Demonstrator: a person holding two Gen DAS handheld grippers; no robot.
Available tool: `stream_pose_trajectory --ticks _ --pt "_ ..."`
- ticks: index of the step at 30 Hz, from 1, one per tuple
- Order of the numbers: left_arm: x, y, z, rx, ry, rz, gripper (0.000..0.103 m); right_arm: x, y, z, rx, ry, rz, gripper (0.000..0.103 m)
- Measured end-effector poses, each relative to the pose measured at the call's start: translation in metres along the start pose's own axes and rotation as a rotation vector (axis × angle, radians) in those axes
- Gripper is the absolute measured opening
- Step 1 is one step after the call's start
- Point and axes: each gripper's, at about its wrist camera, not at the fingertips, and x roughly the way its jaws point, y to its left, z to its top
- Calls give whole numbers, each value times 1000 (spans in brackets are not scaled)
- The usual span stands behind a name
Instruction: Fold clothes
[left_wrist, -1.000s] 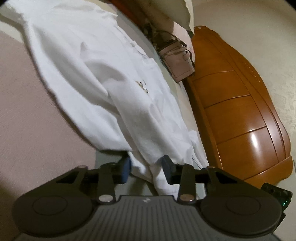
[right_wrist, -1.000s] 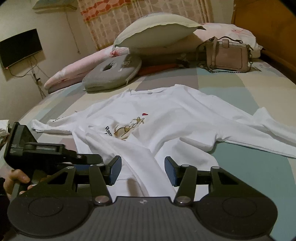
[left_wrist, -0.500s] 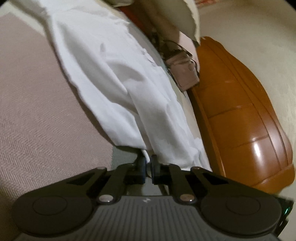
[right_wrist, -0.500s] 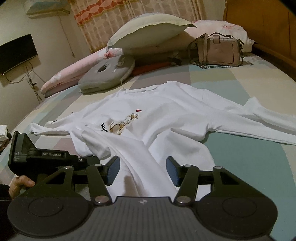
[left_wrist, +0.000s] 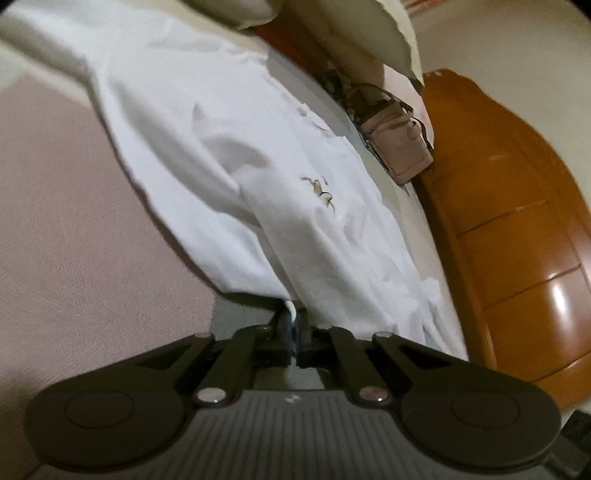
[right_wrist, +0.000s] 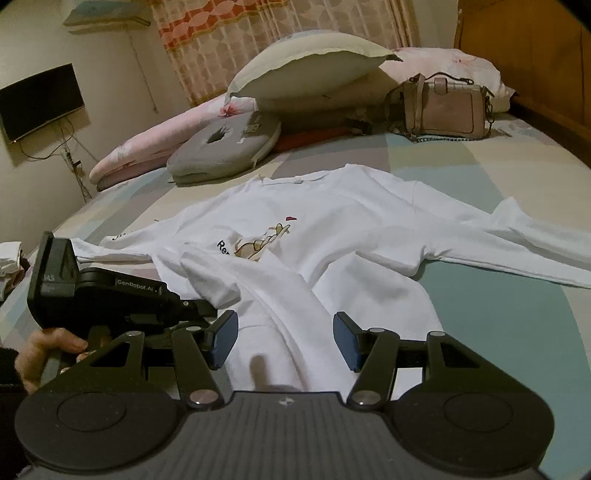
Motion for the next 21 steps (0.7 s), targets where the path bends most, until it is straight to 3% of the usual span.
stream_pose_trajectory --ticks 9,21 --pt "-62 -16 -12 128 -23 89 1 -14 5 -5 -6 -18 15 63" --pt "-128 -3 -14 174 -60 237 1 -30 18 -10 -22 -28 38 63"
